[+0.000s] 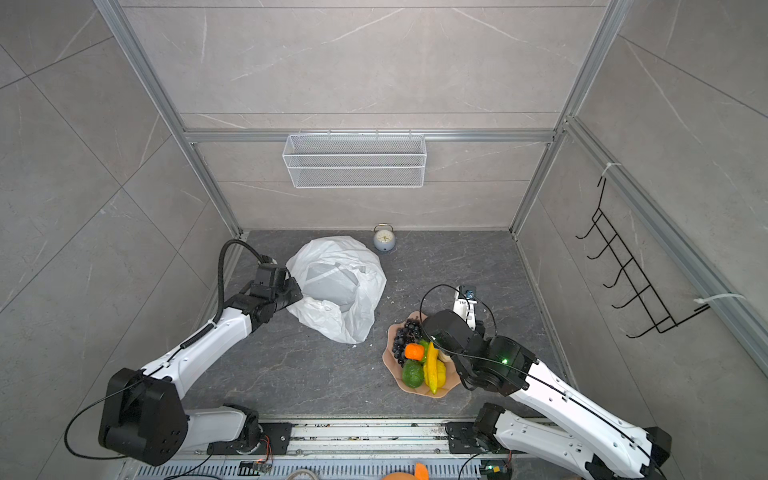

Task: Take the fake fruits out of the plastic bag

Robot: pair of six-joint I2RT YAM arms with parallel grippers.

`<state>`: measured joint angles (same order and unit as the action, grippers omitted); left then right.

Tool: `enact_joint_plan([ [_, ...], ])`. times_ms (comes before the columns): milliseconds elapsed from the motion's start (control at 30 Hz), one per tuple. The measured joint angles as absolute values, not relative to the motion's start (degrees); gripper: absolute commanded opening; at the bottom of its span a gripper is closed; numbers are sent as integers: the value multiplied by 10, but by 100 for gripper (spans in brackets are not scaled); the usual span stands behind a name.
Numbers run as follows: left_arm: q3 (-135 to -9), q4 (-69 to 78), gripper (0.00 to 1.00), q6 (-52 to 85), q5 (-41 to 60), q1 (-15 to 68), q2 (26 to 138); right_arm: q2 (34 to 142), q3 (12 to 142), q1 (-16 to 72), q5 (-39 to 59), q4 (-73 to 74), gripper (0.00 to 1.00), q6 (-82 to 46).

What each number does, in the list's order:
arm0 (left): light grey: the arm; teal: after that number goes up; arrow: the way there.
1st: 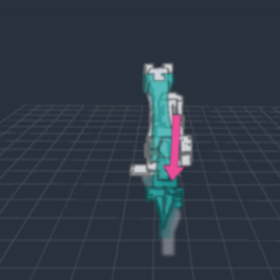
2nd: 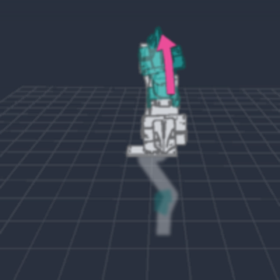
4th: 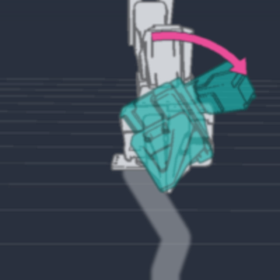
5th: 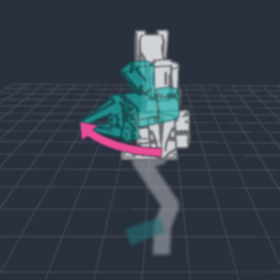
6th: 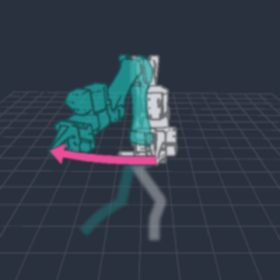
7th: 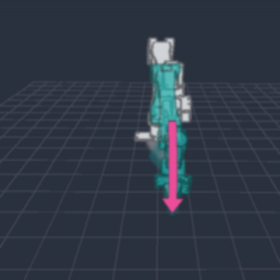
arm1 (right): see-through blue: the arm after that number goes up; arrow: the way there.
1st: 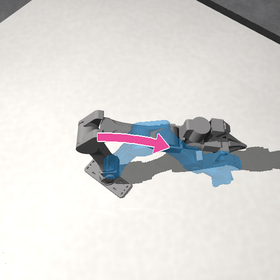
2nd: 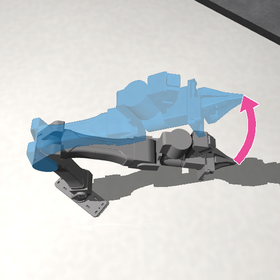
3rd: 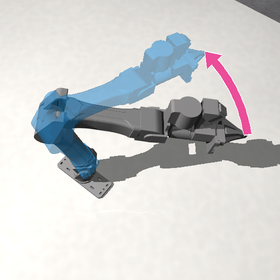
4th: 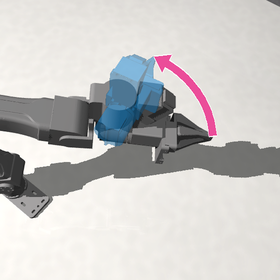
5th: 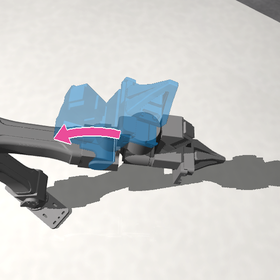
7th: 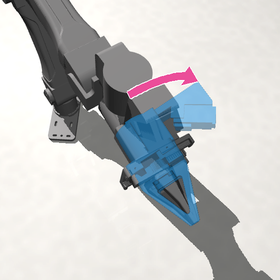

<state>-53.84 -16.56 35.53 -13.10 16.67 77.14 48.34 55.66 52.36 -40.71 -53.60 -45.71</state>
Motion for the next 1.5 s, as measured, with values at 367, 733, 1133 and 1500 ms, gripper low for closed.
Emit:
enact_joint_plan([
  [367, -672, -165, 4, 319, -82, 126, 938, 450, 529, 524, -411, -501, 69, -443],
  [733, -707, -189, 56, 314, -54, 126, 968, 460, 528, 524, -410, -496, 69, -439],
  [1133, -667, -214, 77, 308, -60, 126, 796, 464, 530, 524, -424, -496, 70, -437],
  [1500, -497, -153, 100, 280, -183, 131, 510, 552, 596, 524, -427, -476, 77, -402],
])
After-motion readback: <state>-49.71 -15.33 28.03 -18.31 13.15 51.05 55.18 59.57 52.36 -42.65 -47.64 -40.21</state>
